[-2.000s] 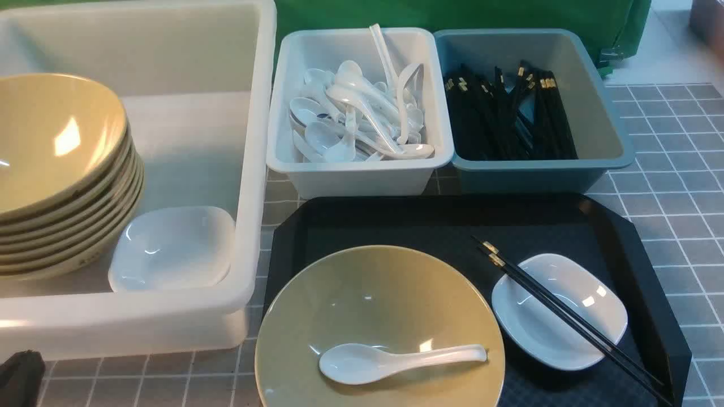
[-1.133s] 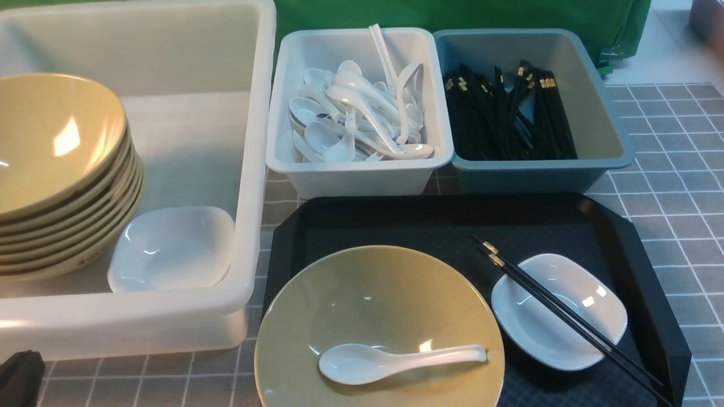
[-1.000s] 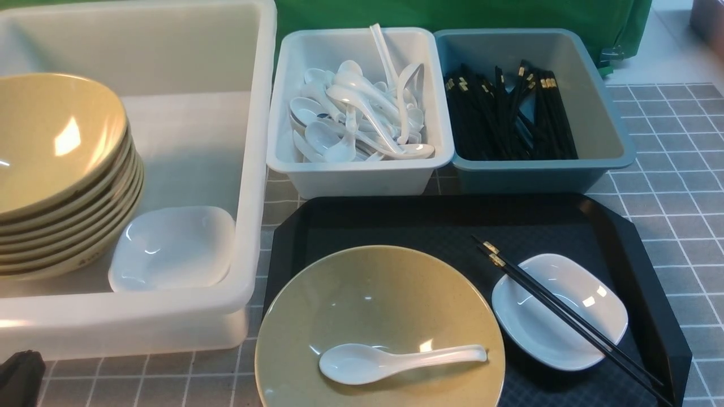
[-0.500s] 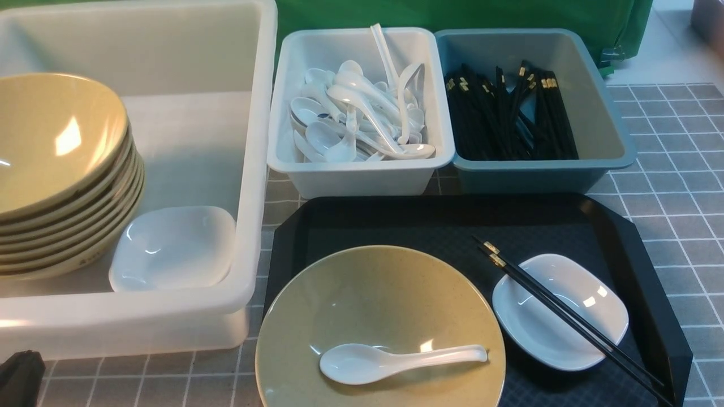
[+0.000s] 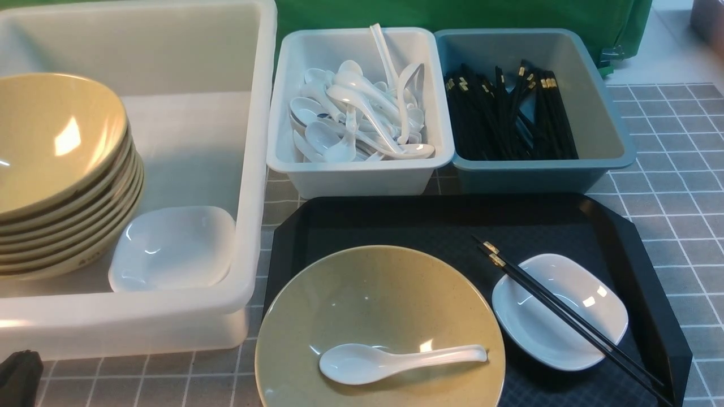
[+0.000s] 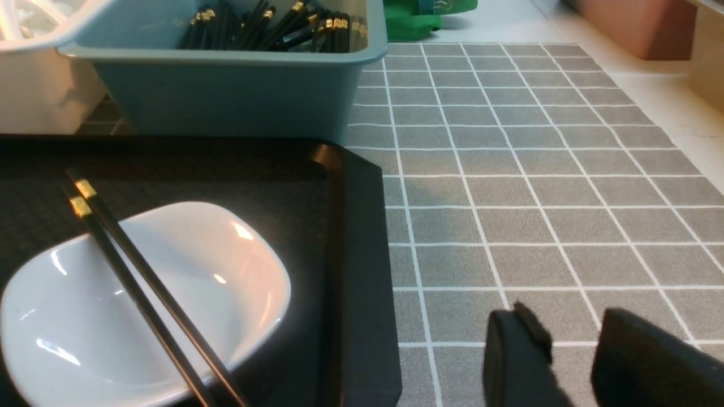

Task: On grey table put chopsticks spoon bowls plates into blue grey white boxes.

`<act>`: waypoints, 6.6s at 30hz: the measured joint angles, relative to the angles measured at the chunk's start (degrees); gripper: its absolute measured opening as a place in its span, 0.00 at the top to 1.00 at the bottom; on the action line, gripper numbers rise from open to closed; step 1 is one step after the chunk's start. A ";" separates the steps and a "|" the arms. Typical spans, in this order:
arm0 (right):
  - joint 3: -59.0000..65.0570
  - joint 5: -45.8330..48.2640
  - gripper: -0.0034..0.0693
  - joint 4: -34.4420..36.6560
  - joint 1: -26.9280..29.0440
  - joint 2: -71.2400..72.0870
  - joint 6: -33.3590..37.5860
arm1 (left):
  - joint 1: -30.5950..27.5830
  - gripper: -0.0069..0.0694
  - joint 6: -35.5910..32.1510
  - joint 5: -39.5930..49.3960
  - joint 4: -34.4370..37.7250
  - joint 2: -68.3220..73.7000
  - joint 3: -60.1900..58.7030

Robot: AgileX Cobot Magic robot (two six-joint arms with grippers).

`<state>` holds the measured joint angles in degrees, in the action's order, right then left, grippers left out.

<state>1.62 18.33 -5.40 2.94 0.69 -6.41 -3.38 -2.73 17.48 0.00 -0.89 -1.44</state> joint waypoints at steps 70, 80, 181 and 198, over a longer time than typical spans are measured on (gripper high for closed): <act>-67.95 45.41 0.27 4.98 -27.97 -90.67 22.57 | 49.98 0.92 -12.01 46.68 11.54 81.48 74.89; -69.12 43.20 0.31 5.40 -25.35 -100.57 24.28 | 50.19 0.92 -13.25 45.54 10.78 82.65 74.89; -78.75 45.76 0.26 9.78 -48.64 -108.75 49.59 | 34.41 0.92 -8.76 33.94 14.31 42.31 46.87; -92.43 51.59 0.77 5.72 -45.55 -105.83 44.34 | 34.35 0.92 -8.22 31.13 14.19 49.19 46.96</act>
<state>-90.81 69.92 0.31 -42.60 -105.14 37.94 30.98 -10.95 48.60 14.19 48.30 45.52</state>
